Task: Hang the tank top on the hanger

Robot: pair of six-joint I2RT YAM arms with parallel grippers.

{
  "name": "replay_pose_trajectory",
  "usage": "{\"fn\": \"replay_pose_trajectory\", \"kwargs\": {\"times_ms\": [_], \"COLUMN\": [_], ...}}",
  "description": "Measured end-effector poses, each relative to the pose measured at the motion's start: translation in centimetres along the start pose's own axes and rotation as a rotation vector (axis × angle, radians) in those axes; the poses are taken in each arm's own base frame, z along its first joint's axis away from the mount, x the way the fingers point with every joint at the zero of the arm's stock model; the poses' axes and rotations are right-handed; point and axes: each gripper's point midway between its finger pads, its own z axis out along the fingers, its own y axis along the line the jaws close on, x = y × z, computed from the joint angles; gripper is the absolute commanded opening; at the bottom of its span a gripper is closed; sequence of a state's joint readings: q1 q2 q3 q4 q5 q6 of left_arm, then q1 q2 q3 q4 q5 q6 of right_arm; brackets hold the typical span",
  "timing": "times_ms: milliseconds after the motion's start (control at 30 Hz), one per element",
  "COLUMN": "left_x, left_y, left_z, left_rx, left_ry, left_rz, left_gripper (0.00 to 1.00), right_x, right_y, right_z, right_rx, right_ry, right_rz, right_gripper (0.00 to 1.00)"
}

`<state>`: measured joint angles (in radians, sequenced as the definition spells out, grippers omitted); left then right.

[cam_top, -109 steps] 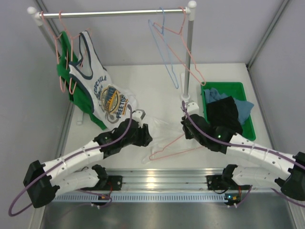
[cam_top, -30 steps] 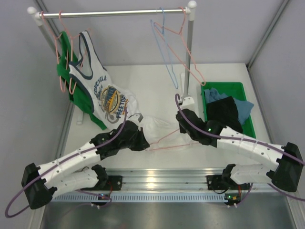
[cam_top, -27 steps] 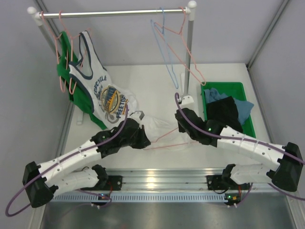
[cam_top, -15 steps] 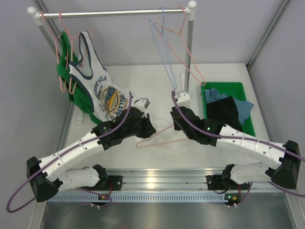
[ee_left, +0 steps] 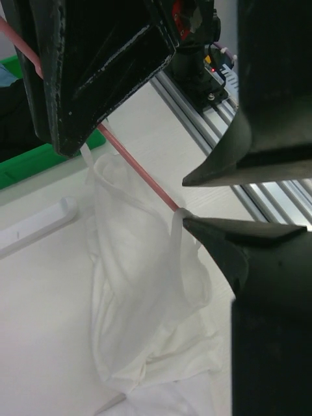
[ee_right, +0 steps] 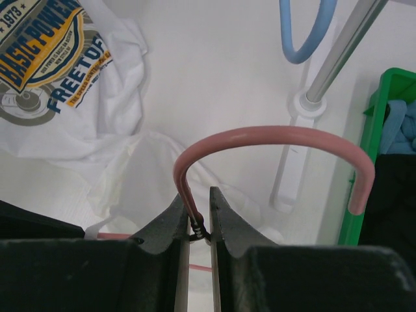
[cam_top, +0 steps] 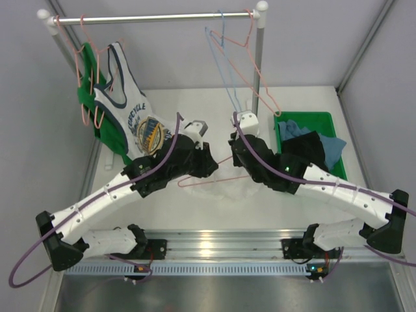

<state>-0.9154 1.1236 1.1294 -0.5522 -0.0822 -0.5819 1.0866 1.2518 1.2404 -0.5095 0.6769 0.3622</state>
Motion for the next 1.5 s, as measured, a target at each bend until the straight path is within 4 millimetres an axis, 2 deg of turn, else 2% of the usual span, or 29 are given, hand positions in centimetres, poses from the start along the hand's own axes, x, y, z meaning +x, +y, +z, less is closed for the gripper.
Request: {"fn": "replay_pose_trajectory", "kwargs": {"times_ms": [100,233,367,500,633,800,933,1167,1500], "left_x": [-1.5,-2.6,-2.8,-2.4,-0.6,2.5,3.6,2.5,1.6], "left_y": [-0.5,-0.6,0.0,0.6,1.1,1.2,1.1,0.4,0.9], "left_z": [-0.5,-1.1,-1.4,-2.1,-2.5,-1.3,-0.2,0.2,0.4], "left_rx": [0.009,0.013,-0.005,-0.007,0.034,0.111,0.148,0.176,0.147], "left_ry": [-0.038,-0.070,-0.078,-0.069,-0.040,0.019,0.020,-0.038,-0.079], "left_rz": [0.034,0.116,0.178,0.235,0.283,0.317,0.331,0.348,0.408], "left_gripper": [0.45,0.48,0.50,0.53,0.54,0.54,0.54,0.54,0.54], "right_x": [-0.3,-0.3,-0.2,-0.2,-0.1,0.0,0.2,0.2,0.2], "right_y": [0.0,0.1,0.1,0.1,0.2,0.3,0.3,0.3,0.4], "right_z": [-0.1,-0.1,-0.1,-0.1,-0.2,-0.2,-0.2,-0.5,-0.6], "right_rx": [0.000,-0.004,-0.004,-0.005,-0.011,-0.019,-0.023,-0.034,-0.046], "right_ry": [-0.005,-0.005,0.000,0.002,0.005,0.008,0.018,0.021,0.022], "right_rz": [-0.005,-0.012,-0.017,-0.023,-0.025,-0.025,-0.032,-0.032,-0.029], "right_gripper": [0.00,0.00,0.00,0.00,0.00,0.00,0.00,0.00,0.00]}}
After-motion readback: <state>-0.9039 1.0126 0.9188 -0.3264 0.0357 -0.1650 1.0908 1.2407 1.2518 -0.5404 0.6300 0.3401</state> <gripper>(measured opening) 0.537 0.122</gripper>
